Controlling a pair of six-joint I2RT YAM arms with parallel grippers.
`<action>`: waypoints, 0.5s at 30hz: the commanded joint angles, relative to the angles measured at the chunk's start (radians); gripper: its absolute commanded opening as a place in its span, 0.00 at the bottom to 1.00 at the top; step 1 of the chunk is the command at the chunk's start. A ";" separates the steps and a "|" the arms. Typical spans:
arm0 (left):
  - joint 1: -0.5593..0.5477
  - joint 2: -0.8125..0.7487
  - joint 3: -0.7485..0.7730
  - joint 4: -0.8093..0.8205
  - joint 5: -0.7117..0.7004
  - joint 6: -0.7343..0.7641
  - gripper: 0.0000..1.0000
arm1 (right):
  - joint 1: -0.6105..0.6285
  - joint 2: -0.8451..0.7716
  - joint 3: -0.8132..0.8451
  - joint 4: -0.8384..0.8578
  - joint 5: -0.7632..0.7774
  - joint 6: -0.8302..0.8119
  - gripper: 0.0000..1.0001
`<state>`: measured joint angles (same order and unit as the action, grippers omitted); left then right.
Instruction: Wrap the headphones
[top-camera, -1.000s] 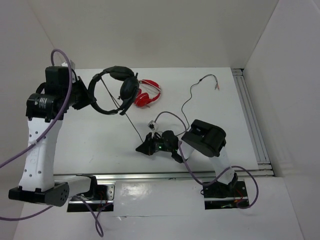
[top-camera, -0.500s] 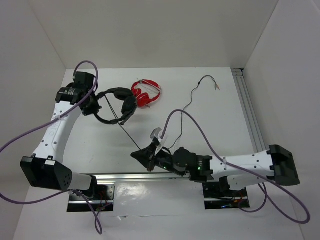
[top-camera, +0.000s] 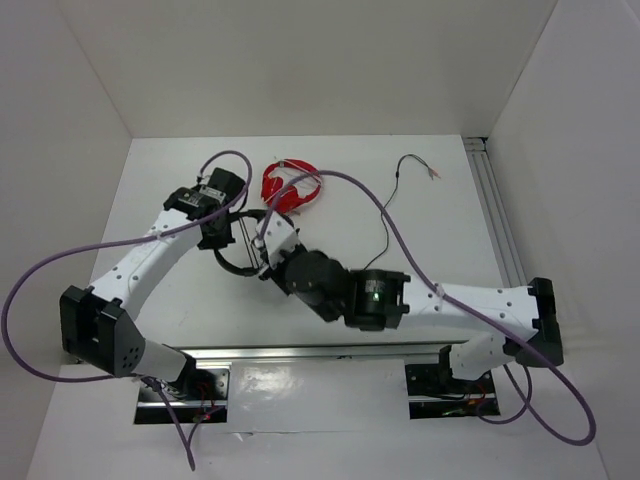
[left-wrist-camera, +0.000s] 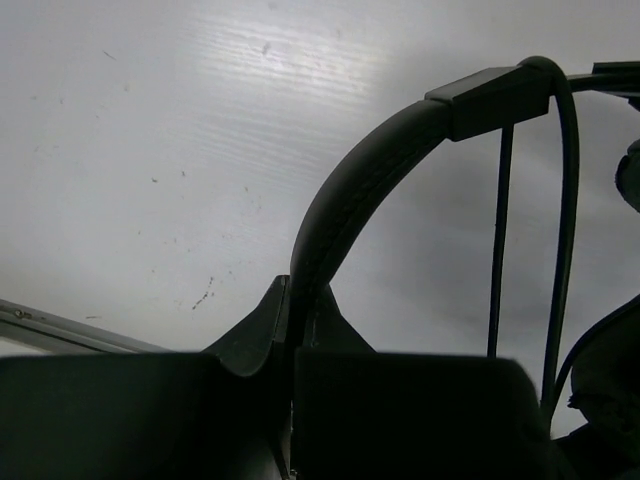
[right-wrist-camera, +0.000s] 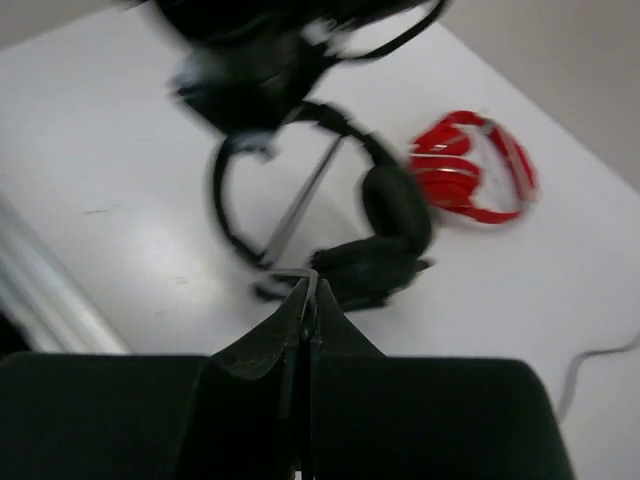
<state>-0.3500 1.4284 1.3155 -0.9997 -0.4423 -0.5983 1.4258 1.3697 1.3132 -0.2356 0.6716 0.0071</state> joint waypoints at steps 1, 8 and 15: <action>-0.052 -0.061 -0.068 0.069 -0.092 0.032 0.00 | -0.167 0.023 0.178 -0.155 -0.012 -0.207 0.00; -0.113 -0.177 -0.163 0.104 -0.004 0.084 0.00 | -0.375 0.101 0.282 -0.075 0.121 -0.407 0.00; -0.315 -0.253 -0.206 0.128 0.157 0.161 0.00 | -0.525 0.077 0.144 0.137 -0.019 -0.469 0.01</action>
<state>-0.6144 1.1904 1.1370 -0.8066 -0.3756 -0.5518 0.9794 1.5021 1.4696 -0.3172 0.6468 -0.3977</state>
